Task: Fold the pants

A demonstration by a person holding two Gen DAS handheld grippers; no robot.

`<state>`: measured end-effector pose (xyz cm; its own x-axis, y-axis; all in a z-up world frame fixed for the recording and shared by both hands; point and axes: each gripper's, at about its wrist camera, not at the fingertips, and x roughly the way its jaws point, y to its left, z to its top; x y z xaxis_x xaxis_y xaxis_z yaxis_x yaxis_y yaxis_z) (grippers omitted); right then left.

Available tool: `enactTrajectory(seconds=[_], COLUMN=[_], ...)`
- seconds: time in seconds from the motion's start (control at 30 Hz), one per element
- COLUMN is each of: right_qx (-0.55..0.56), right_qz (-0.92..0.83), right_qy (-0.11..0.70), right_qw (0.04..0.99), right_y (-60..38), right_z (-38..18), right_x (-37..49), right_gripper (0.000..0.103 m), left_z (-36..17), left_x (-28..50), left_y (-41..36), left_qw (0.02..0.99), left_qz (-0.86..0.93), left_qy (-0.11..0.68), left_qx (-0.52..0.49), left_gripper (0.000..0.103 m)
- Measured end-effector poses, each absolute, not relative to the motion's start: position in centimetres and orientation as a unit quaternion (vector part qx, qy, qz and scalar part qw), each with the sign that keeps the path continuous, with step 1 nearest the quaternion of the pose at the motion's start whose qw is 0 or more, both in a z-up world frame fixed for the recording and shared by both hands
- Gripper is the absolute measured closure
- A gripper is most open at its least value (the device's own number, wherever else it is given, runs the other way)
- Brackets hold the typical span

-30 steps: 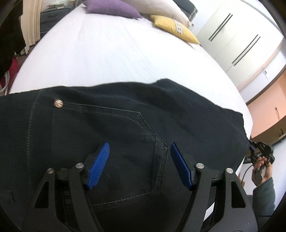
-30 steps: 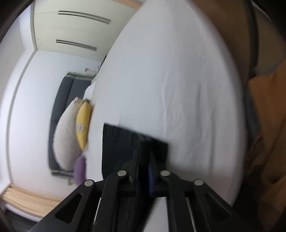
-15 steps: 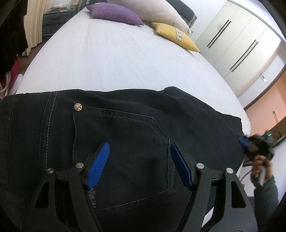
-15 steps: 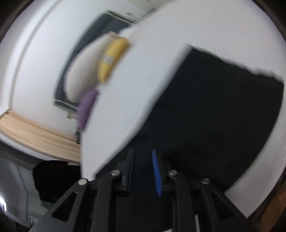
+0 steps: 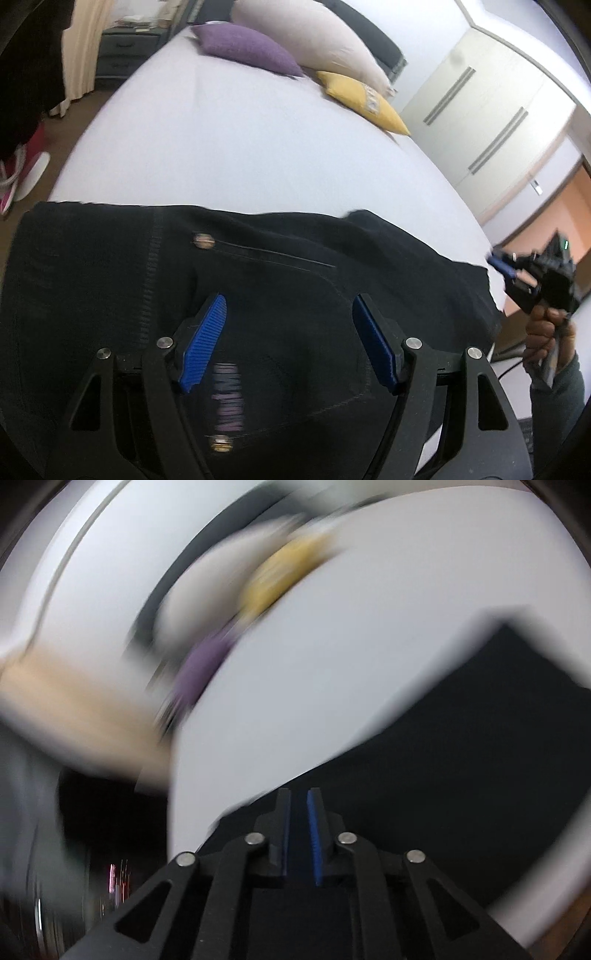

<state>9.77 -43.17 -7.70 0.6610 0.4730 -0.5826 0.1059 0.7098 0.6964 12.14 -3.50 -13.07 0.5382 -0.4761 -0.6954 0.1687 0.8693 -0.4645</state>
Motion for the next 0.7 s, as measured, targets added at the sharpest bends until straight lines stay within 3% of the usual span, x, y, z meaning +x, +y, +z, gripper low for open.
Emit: enactTrajectory(seconds=[0.13, 0.3, 0.33, 0.53, 0.7], right_qx=[0.328, 0.302, 0.337, 0.418, 0.409], right_qz=[0.259, 0.235, 0.222, 0.040, 0.132], right_qy=[0.475, 0.559, 0.554, 0.459, 0.443], right_qw=[0.775, 0.736, 0.728, 0.783, 0.787], right_y=[-30.8, -27.4, -29.1, -40.4, -38.0], right_z=[-10.8, -17.8, -19.2, -18.5, -14.9], right_x=[16.4, 21.7, 22.5, 21.8, 16.9], right_gripper=[0.084, 0.083, 0.103, 0.103, 0.083], left_z=[-14.5, -15.1, -15.1, -15.7, -14.4], left_x=[12.3, 12.3, 12.2, 12.4, 11.9], left_y=[-0.5, 0.5, 0.6, 0.8, -0.3], left_qw=[0.855, 0.853, 0.854, 0.855, 0.861], left_qz=[-0.159, -0.174, -0.174, -0.173, -0.151], left_qy=[0.457, 0.454, 0.454, 0.451, 0.451], left_qx=[-0.187, -0.189, -0.185, -0.187, -0.182], left_gripper=[0.033, 0.033, 0.033, 0.033, 0.033])
